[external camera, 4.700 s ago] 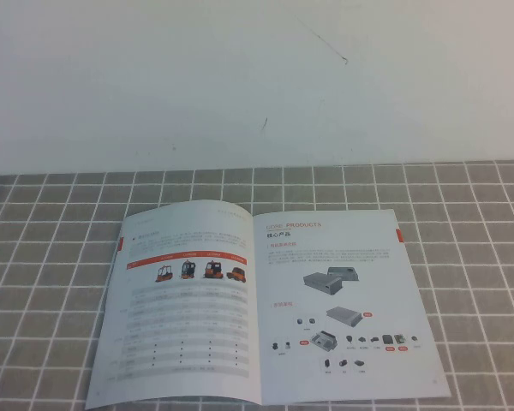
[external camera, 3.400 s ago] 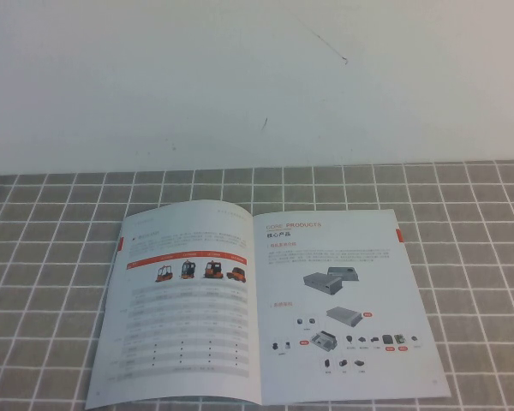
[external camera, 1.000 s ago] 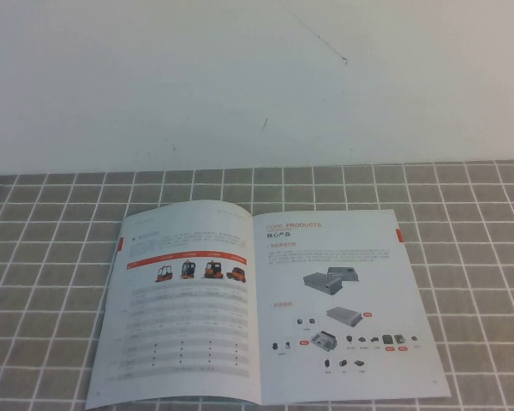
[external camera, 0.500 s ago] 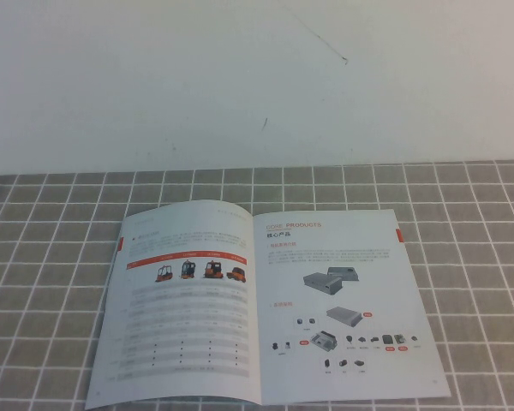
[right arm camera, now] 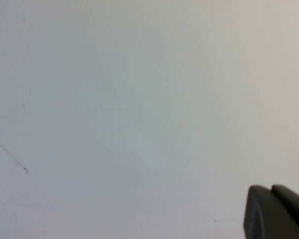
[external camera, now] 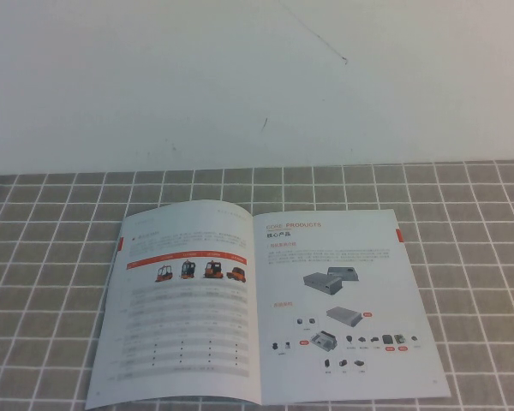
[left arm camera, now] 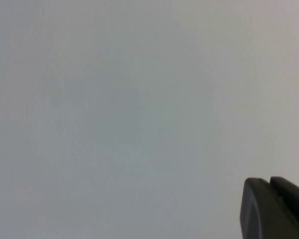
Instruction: Close book
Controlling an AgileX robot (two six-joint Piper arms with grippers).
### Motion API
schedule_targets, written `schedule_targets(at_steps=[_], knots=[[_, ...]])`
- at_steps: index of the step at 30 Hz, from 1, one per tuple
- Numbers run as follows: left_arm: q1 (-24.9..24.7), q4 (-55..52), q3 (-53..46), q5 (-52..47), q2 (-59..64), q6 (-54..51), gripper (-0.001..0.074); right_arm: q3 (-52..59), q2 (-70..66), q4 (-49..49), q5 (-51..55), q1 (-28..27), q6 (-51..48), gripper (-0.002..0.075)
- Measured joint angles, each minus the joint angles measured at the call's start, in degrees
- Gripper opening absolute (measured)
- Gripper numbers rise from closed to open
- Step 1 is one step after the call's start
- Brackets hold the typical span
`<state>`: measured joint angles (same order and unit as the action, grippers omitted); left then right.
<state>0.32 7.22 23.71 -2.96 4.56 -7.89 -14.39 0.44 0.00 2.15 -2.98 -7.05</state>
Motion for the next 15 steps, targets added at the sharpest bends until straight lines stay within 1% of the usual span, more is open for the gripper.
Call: schedule_targets(at_steps=[4, 6, 8, 10, 13, 15], knots=[[0.00, -0.13, 7.30, -12.55, 8.27, -1.32, -0.0004, -8.01, -5.28, 0.97, 12.10, 0.00, 0.00, -0.0003], [0.00, -0.35, 9.95, -16.71, 12.60, -2.12, -0.0004, -12.29, -9.37, 2.44, 18.01, 0.00, 0.00, -0.0003], [0.00, -0.34, 11.16, -17.77, 16.94, -2.34, -0.0004, -15.53, -13.97, 4.35, 22.97, 0.00, -1.03, -0.0003], [0.00, -0.34, 11.42, -17.65, 20.51, -2.71, -0.0004, -18.36, -19.45, 7.08, 26.09, 0.00, -4.37, -0.0003], [0.00, 0.87, 11.03, -16.43, 25.38, -1.59, -0.0004, -21.09, -27.41, 13.32, 30.25, 0.00, -12.87, -0.0003], [0.00, 3.80, 11.01, -16.34, 28.61, -0.56, -0.0004, -21.85, -32.55, 18.49, 31.58, 0.00, -19.42, -0.0003]])
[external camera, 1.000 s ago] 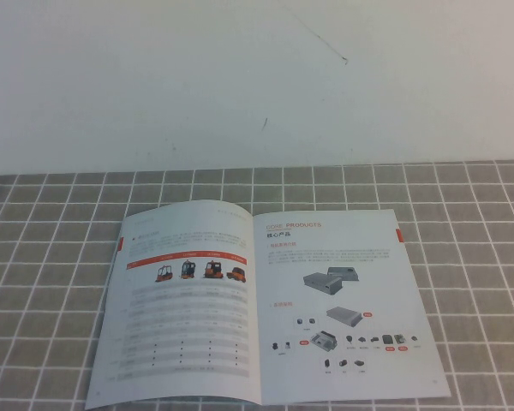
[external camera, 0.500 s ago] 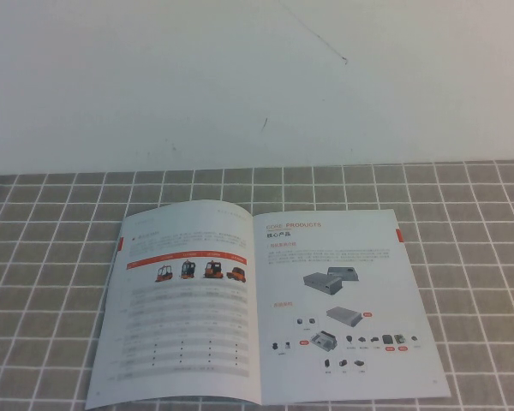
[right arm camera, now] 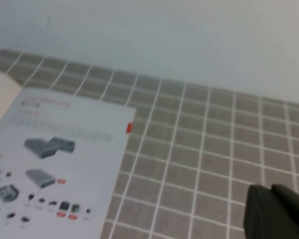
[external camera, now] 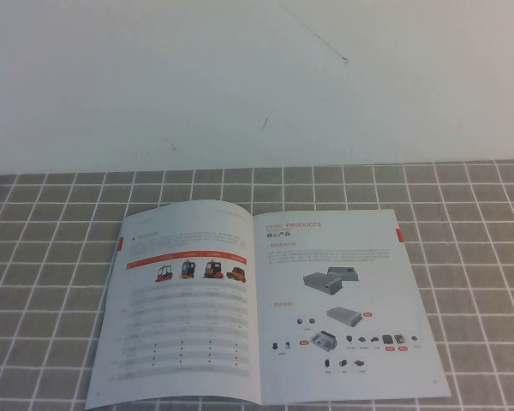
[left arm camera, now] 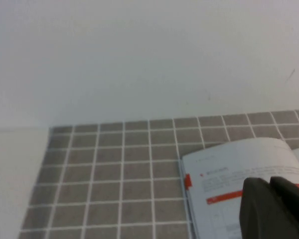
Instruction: Close book
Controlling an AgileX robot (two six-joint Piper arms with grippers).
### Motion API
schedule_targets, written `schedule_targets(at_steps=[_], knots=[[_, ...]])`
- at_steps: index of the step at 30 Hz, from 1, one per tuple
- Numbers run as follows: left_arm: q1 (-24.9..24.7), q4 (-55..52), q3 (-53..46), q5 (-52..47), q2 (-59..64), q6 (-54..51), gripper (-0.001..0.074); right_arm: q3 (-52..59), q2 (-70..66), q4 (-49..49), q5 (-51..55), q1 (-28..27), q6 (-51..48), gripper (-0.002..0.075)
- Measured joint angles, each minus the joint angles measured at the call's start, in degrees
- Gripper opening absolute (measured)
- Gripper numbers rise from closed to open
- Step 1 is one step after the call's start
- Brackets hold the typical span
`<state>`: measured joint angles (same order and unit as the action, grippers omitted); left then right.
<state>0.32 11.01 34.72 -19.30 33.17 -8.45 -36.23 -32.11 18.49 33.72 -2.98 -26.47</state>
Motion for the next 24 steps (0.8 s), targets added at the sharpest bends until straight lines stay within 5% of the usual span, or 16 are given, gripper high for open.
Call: schedule_targets(at_steps=[12, 24], knots=[[0.00, 13.22, 0.49, -8.96, 23.56, -7.37, -0.0004, -5.22, -33.47, 31.02, 4.45, 0.00, -33.38, -0.0003], [0.00, 21.54, 9.59, -10.96, 47.28, -15.53, -0.0004, -15.79, -62.08, 34.77, -1.45, 14.13, -37.63, -0.0003]])
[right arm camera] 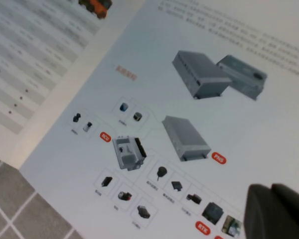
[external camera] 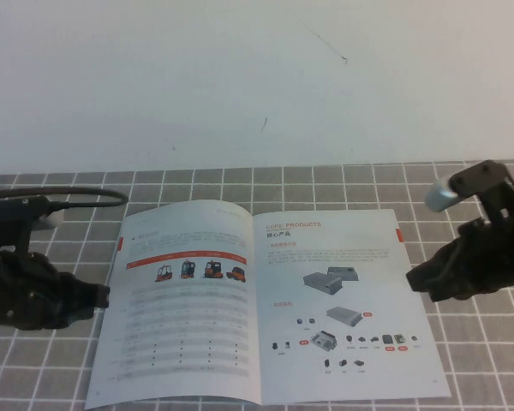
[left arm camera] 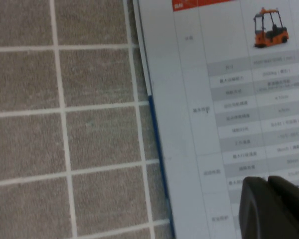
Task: Close book
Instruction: Close the open book
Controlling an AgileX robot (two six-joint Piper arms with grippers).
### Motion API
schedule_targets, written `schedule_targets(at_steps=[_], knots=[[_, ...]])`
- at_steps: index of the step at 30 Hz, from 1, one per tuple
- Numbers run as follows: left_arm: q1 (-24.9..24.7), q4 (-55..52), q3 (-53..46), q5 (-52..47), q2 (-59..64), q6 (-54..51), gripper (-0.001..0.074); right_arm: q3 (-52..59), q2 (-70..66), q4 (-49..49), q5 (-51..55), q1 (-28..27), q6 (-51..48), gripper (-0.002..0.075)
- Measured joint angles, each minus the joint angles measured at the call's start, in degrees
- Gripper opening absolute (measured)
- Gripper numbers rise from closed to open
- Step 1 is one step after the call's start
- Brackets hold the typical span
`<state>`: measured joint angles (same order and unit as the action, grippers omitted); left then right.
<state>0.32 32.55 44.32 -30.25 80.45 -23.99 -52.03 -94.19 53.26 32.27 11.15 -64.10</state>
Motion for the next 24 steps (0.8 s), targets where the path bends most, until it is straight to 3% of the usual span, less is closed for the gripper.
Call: schedule_targets(at_steps=[11, 24], knots=[[0.00, 0.09, 3.15, 3.74, 7.62, -2.24, -0.0004, -3.58, -16.07, 0.27, -5.29, 2.55, -1.58, -0.0003], [0.00, -0.37, 3.15, 10.86, 13.06, -2.36, -0.0004, -4.63, -17.99, 1.16, -4.60, 2.55, -1.58, -0.0002]])
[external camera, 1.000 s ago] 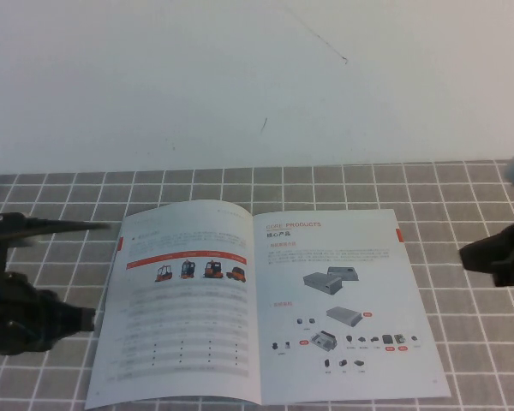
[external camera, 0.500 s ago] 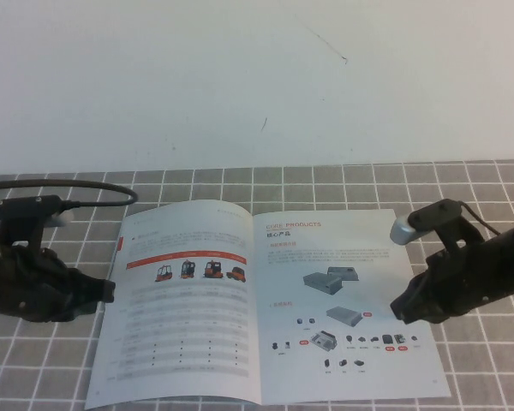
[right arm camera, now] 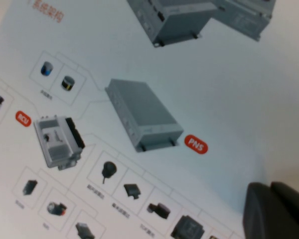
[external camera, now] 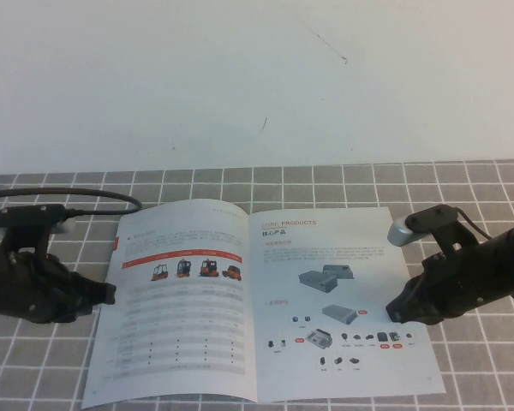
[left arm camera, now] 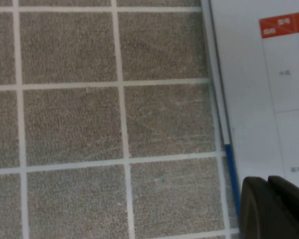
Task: Close book
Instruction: Close the open book
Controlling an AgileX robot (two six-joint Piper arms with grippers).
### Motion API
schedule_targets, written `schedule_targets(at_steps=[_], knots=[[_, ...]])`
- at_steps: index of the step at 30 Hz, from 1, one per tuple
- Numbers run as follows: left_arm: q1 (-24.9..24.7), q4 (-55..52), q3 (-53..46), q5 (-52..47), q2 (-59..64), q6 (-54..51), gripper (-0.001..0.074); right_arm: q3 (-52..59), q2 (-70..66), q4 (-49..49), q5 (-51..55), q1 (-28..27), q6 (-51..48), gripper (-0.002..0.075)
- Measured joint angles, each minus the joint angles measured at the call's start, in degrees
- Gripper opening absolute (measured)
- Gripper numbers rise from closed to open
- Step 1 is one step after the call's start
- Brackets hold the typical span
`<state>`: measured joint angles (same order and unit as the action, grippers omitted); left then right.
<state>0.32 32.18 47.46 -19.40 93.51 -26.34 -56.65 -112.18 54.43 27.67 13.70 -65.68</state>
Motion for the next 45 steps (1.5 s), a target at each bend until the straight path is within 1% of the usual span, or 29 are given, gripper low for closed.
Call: schedule_targets(at_steps=[11, 20, 28, 30, 33, 37, 39, 42, 45], knots=[[0.00, 0.02, 0.34, 4.34, 7.11, 0.00, -0.0004, 0.00, -0.09, 0.15, 0.00, 0.00, 0.00, -0.0002], [0.40, 6.54, 0.62, 4.25, 7.72, 0.00, -0.0004, 0.00, -0.09, 0.25, 0.00, 0.00, 0.00, -0.0002], [0.52, 13.57, 0.77, 0.12, 8.08, -0.74, -0.0003, 0.00, -0.09, 0.49, 0.00, 0.00, 0.00, -0.0002], [0.52, 16.86, 0.85, -2.36, 8.20, -3.09, -0.0004, 0.00, -0.09, 0.49, 0.00, 0.00, 0.00, -0.0002], [0.52, 23.75, 0.85, -6.99, 8.63, -10.00, -0.0004, 0.00, -0.12, 0.57, 0.00, 0.00, 0.00, -0.0002], [0.52, 38.02, 0.85, -13.61, 8.98, -21.97, -0.0004, 0.00, -0.12, 0.71, 0.00, 0.00, 0.00, -0.0002], [0.52, 46.57, 0.85, -17.97, 8.98, -28.67, -0.0003, 0.00, -0.12, 1.01, 0.00, 0.00, 0.00, -0.0002], [0.52, 59.99, 0.85, -27.70, 8.98, -37.73, -0.0003, 0.00, -0.21, 2.25, 0.00, 0.00, 0.00, -0.0002], [0.42, 63.08, 1.79, -36.01, 8.98, -41.06, -0.0004, 0.00, -0.44, 4.01, 0.00, 0.00, 0.00, -0.0002]])
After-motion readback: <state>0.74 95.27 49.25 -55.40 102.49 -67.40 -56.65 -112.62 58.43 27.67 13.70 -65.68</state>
